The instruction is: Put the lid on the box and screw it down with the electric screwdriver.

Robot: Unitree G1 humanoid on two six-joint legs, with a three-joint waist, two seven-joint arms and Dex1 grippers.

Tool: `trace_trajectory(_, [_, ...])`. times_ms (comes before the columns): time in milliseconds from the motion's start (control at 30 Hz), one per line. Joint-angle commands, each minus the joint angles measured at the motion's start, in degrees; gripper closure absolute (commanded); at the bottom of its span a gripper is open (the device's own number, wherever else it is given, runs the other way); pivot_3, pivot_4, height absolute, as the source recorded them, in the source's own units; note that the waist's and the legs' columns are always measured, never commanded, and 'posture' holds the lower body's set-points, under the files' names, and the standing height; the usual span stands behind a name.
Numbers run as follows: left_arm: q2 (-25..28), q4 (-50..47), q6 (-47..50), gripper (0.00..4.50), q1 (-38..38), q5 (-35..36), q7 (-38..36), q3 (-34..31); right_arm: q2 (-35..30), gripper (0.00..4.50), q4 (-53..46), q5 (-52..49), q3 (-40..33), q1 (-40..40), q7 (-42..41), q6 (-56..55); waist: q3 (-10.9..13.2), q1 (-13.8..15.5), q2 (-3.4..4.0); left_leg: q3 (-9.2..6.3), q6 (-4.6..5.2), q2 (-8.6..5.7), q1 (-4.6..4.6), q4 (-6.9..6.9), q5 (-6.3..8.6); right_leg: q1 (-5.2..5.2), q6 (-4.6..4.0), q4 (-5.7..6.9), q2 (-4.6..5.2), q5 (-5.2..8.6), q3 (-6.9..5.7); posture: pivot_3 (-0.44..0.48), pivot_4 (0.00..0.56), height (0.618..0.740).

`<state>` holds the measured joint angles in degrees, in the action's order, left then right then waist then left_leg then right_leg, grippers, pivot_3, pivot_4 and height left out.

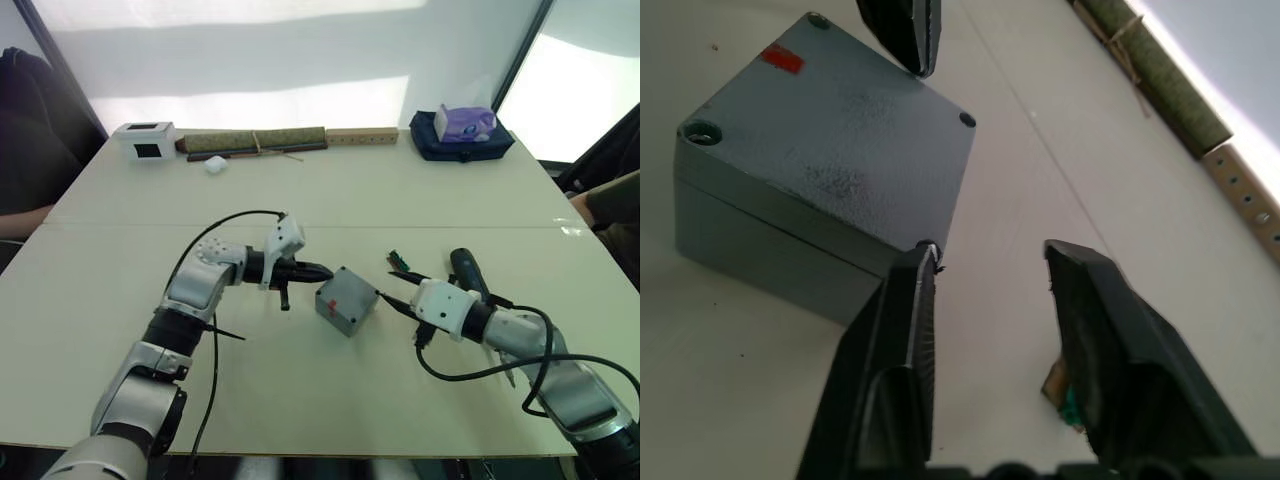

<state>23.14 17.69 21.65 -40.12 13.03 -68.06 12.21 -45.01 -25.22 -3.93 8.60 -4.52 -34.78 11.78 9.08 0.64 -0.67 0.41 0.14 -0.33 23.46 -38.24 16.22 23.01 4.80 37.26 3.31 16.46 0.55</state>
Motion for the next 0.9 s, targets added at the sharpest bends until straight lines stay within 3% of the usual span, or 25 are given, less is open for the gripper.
trace_trajectory(33, [0.5,-0.7,-0.9,4.50,0.4,-0.5,1.8,-1.0,1.0,4.47,-3.9,-1.8,-0.3,0.5,-1.7,5.3,0.0,0.1,-0.01,0.00,0.00,-0.02,0.02,0.01,0.00,0.00,0.00,-0.04,0.00,0.00,0.00,0.000,0.150,0.740])
trace_trajectory(367, [-0.6,3.5,-4.7,4.50,1.8,-3.9,2.6,1.9,4.1,4.47,-6.6,-2.3,-3.4,-0.8,-0.5,10.5,0.0,0.1,-0.03,-0.01,0.00,-0.08,-0.04,0.01,0.00,-0.07,0.01,-0.02,0.01,0.00,-0.04,0.000,0.150,0.740])
trace_trajectory(633, [-1.1,4.1,-5.5,4.50,1.5,-4.8,1.6,3.1,2.2,4.47,-14.5,-12.8,-9.2,2.0,-5.3,21.9,0.0,0.1,-0.04,-0.03,0.00,-0.09,-0.02,0.03,0.00,-0.08,0.02,-0.05,0.00,-0.01,-0.06,0.000,0.150,0.740])
trace_trajectory(900, [-0.2,1.7,-5.6,4.50,2.0,-4.6,-1.8,4.4,2.4,4.47,-12.1,-11.4,-3.1,2.3,-3.9,28.7,0.0,0.0,-0.04,-0.04,0.00,-0.09,-0.03,0.01,-0.01,-0.09,0.02,-0.04,0.00,-0.01,-0.07,0.000,0.150,0.740])
